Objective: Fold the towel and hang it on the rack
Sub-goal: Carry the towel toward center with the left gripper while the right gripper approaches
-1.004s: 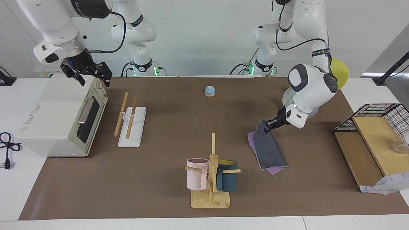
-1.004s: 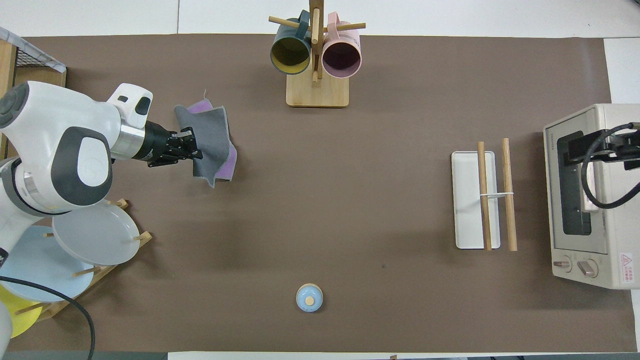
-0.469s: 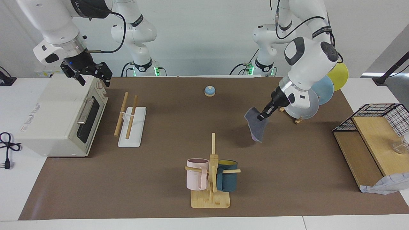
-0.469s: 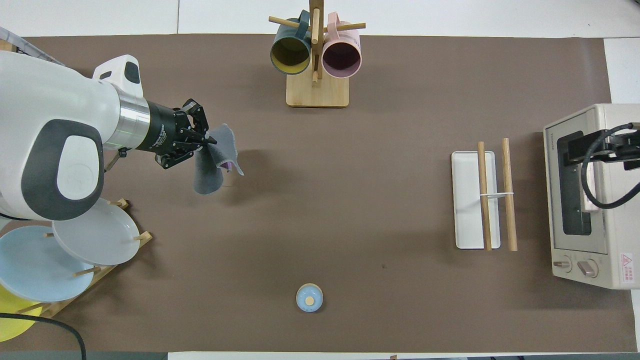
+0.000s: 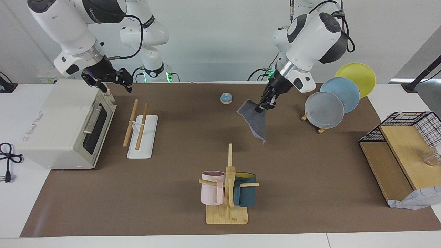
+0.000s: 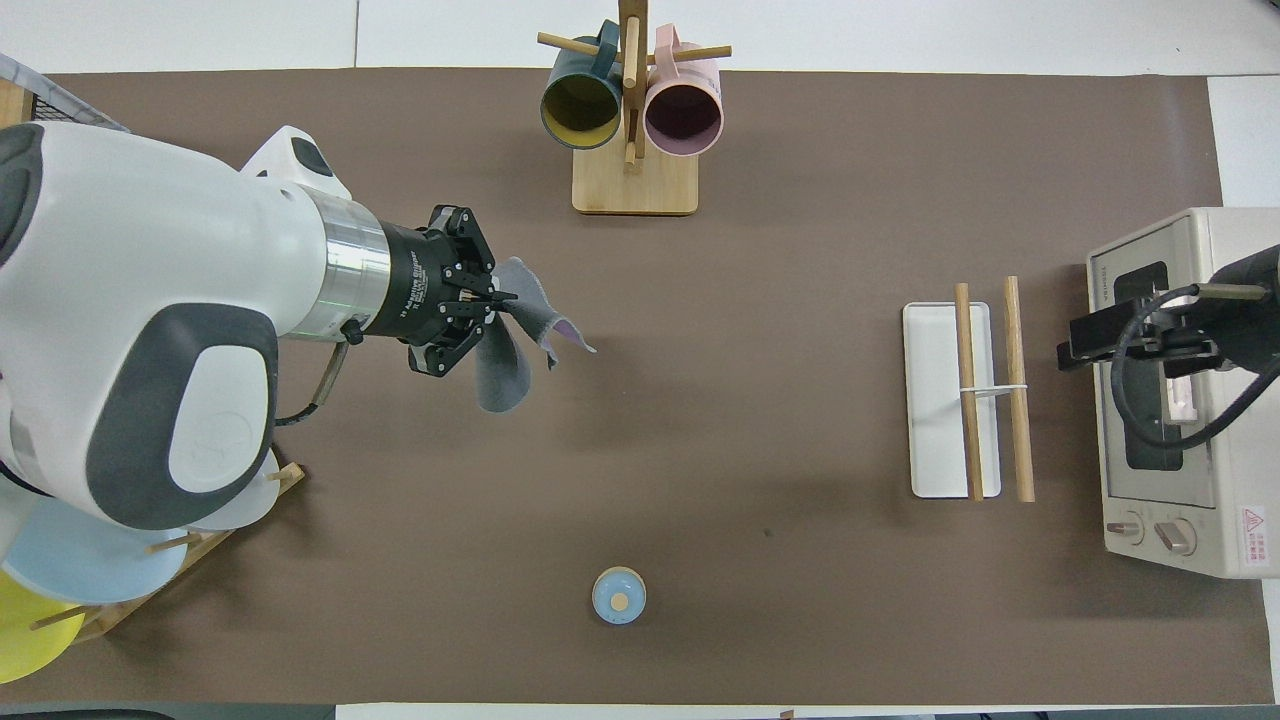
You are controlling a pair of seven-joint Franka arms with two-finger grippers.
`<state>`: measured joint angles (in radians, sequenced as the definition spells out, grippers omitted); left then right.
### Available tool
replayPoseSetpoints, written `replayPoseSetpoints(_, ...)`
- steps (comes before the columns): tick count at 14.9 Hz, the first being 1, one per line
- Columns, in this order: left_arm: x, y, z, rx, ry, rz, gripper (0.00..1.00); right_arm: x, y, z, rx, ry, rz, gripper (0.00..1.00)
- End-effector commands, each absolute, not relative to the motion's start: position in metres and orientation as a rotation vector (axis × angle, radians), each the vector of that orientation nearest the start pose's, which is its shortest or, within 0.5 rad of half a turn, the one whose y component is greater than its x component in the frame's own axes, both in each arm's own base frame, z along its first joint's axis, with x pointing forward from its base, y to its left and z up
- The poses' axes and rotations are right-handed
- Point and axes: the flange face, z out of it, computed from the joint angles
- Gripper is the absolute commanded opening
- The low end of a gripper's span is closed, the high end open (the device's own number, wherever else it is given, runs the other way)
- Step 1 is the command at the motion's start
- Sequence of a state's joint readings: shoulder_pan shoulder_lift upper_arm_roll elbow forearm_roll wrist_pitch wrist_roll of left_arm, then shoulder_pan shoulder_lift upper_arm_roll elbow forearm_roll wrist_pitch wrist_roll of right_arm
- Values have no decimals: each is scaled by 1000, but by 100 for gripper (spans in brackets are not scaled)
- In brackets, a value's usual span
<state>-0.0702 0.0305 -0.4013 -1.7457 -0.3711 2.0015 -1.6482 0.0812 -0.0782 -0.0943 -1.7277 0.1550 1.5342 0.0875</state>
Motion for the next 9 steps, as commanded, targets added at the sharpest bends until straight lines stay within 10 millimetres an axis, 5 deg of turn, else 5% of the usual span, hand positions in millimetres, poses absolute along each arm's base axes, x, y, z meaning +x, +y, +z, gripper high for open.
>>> replayPoseSetpoints(1, 512, -309, 590, -2650, -2292, 395, 0, 511, 29, 577, -2823, 427, 131, 100)
replayPoseSetpoints(3, 503, -326, 596, -2572, -2395, 424, 0, 515, 78, 574, -2635, 718, 157, 100)
replayPoseSetpoints(5, 495, -341, 599, -2491, -2487, 453, 0, 519, 107, 576, -2431, 994, 198, 100)
replayPoseSetpoints(9, 485, -355, 601, -2381, -2594, 445, 0, 523, 130, 579, -1985, 1392, 405, 100)
